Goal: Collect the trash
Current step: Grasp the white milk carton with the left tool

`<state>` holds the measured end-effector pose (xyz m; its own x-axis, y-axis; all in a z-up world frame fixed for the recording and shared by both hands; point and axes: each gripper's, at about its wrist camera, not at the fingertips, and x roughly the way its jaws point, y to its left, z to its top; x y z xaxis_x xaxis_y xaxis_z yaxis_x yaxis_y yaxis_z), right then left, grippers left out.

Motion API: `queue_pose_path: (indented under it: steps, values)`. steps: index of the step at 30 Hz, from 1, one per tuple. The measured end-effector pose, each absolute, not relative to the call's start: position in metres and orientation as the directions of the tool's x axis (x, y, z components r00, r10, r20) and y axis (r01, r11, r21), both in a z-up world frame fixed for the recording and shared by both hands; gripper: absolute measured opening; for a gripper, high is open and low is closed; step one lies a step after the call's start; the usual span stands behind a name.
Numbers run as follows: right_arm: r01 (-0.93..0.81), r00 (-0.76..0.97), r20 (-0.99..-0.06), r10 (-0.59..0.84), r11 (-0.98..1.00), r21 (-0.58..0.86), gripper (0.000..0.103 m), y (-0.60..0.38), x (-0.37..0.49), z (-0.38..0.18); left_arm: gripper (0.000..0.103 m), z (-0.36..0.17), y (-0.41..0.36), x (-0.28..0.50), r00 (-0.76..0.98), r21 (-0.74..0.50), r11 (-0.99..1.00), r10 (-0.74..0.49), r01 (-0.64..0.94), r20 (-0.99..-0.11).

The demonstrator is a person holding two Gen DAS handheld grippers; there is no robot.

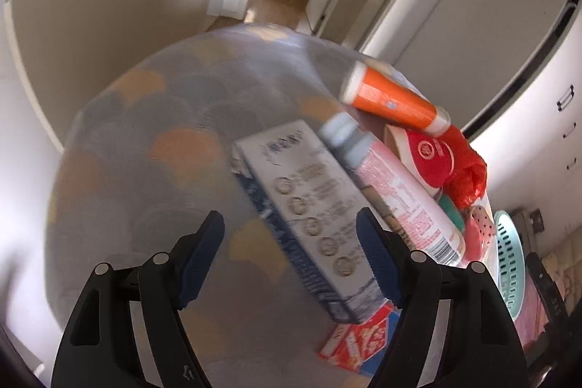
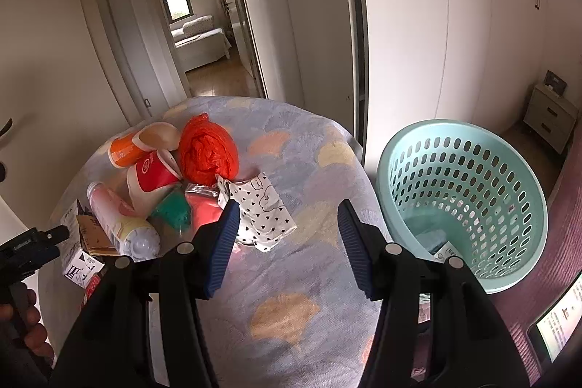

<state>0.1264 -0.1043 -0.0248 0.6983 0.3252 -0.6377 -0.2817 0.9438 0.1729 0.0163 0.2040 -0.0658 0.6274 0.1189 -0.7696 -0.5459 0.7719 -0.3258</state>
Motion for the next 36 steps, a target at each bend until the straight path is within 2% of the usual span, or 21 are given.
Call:
queue_pose_path:
  steps: [3,8,14,23,32,36]
  values:
    - [-0.275,0.698,-0.639,0.323,0.945,0.178,0.053,-0.108,0.127,-0.025,0.073,-0.07,0.198,0.027,0.617,-0.294,0.786,0.136,-0.543,-0.775]
    - [-0.267,0.695,-0.644,0.32,0.946,0.182,0.053,-0.112,0.129,-0.027,0.081,-0.068,0.195,0.044,0.592,-0.24,0.796,0.177,-0.556,-0.786]
    - [-0.27,0.683,-0.657,0.32,0.946,0.179,0.053,-0.108,0.131,-0.034,0.081,-0.064,0.195,0.055,0.573,-0.212,0.806,0.183,-0.553,-0.799]
    - [-0.303,0.663,-0.668,0.337,0.937,0.171,0.053,-0.093,0.133,-0.039,0.081,-0.071,0.208,0.046,0.586,-0.306,0.792,0.079,-0.529,-0.807]
    - [-0.31,0.662,-0.667,0.342,0.935,0.173,0.053,-0.089,0.131,-0.037,0.084,-0.068,0.19,0.062,0.576,-0.253,0.815,0.118,-0.521,-0.809]
    - [-0.348,0.658,-0.659,0.365,0.923,0.163,0.053,-0.081,0.126,-0.034,0.084,-0.072,0.193,0.057,0.582,-0.269,0.815,0.101,-0.514,-0.807]
